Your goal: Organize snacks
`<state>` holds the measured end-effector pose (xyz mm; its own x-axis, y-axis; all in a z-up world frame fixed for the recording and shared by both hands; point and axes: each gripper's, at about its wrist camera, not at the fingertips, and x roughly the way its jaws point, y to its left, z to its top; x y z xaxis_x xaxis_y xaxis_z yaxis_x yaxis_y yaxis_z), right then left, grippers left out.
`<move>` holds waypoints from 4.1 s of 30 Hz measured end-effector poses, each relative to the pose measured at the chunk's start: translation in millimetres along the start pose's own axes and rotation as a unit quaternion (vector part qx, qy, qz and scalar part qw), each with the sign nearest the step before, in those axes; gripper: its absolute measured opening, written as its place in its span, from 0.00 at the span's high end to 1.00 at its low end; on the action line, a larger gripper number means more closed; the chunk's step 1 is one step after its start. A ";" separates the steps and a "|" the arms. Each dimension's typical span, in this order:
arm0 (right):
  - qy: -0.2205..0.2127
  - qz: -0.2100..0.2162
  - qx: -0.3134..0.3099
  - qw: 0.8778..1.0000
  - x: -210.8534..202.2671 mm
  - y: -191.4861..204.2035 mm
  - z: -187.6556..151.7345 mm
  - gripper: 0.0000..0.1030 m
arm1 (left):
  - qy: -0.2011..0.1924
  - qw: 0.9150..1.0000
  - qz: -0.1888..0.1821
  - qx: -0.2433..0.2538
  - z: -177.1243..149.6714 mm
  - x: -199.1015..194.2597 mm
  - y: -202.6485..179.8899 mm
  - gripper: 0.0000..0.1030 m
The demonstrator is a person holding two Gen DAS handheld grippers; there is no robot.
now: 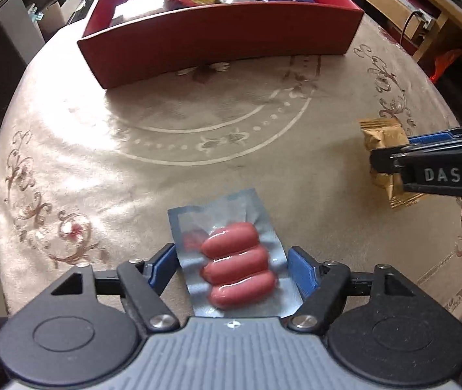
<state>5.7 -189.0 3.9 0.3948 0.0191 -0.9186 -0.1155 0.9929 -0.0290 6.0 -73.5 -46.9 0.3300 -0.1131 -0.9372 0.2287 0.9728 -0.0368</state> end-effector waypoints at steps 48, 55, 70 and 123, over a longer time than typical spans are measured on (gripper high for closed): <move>-0.030 -0.009 0.021 0.999 1.0 20.0 30.5 0.55 | -0.091 0.994 -0.048 -0.030 61.7 -20.2 61.5 0.37; -0.038 -0.012 0.022 0.999 0.8 27.9 38.5 0.55 | -0.103 0.993 -0.047 -0.030 67.5 -26.2 70.9 0.37; -0.073 -0.008 0.026 0.997 -13.2 40.0 55.8 0.55 | -0.135 0.989 -0.051 -0.034 79.6 -45.4 79.5 0.37; -0.128 -0.027 0.082 0.988 -21.1 41.4 94.8 0.26 | -0.140 0.987 -0.010 -0.074 119.2 -30.1 99.5 0.23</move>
<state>79.0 -137.1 59.4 0.6168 -0.0270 -0.7866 0.0540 0.9985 0.0080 128.0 2.6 19.0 0.5717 -0.1630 -0.8041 0.1074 0.9865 -0.1237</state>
